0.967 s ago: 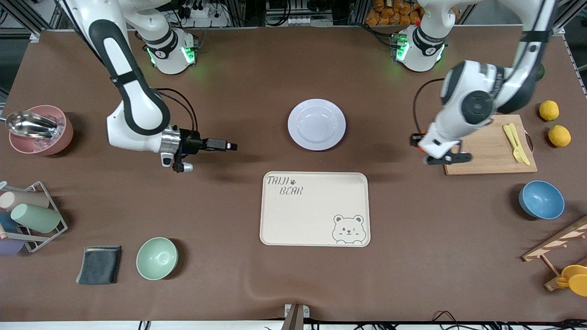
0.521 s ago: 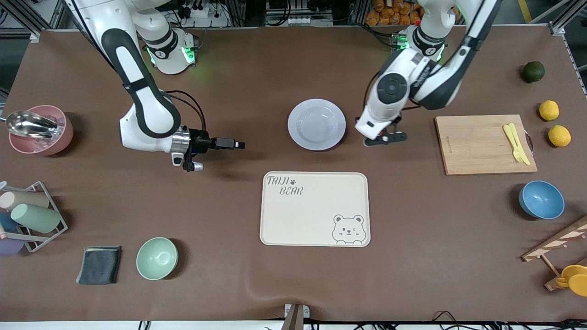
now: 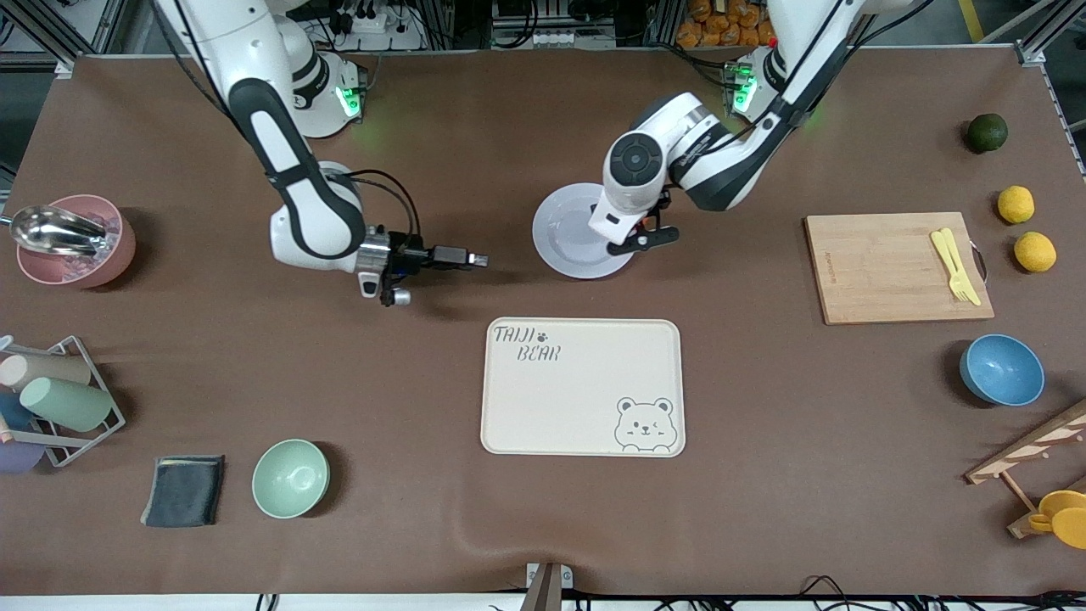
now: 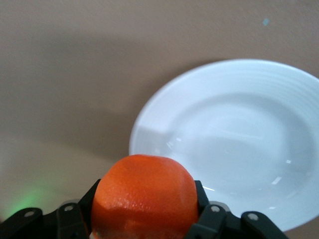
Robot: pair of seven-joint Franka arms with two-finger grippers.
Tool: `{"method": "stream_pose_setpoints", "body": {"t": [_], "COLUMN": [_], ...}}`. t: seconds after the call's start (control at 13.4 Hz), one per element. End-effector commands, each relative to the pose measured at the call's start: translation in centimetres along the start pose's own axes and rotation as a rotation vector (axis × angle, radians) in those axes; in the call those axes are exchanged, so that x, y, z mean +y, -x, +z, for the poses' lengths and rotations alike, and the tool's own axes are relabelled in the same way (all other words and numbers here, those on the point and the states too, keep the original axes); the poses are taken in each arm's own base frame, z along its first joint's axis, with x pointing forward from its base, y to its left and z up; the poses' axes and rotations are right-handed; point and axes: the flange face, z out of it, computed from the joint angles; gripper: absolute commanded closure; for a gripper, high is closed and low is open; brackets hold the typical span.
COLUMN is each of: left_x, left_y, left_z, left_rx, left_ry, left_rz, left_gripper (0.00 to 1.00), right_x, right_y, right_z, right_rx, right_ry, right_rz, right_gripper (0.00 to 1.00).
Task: Place orange and plate with both arms
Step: 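Carry the orange toward the plate while the right gripper approaches the plate, then lower the orange onto the white plate and open the left gripper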
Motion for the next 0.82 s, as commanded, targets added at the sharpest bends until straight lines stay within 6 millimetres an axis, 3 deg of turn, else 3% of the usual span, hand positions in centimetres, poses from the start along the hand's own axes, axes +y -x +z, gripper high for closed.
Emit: {"method": "stream_pose_setpoints", "body": {"t": [0.0, 0.22, 0.37, 0.6, 0.67, 0.74], "left_x": [2.5, 4.8, 6.9, 8.2, 8.2, 8.3], "left_y": [0.0, 0.2, -0.1, -1.4, -1.4, -1.2], "left_z": [0.4, 1.5, 2.8, 3.6, 3.7, 3.8], "left_rx": [-0.030, -0.052, -0.020, 0.008, 0.008, 0.006], "left_ry": [0.014, 0.021, 0.007, 0.004, 0.003, 0.002], "left_rz": [-0.033, -0.050, -0.086, -0.134, -0.135, -0.133], "left_gripper": [0.90, 0.90, 0.89, 0.83, 0.74, 0.53], "right_x": [1.5, 1.6, 1.4, 1.0, 0.6, 0.3], "right_y": [0.1, 0.4, 0.6, 1.1, 1.4, 1.6], "right_z": [1.3, 1.7, 2.0, 2.8, 3.3, 3.5], "right_rx": [0.022, 0.013, 0.007, 0.005, -0.003, -0.007], "right_ry": [-0.020, -0.016, -0.015, -0.024, -0.023, -0.025], "right_rz": [-0.020, -0.024, -0.030, -0.034, -0.044, -0.051], "right_gripper": [0.00, 0.00, 0.06, 0.08, 0.08, 0.08]}}
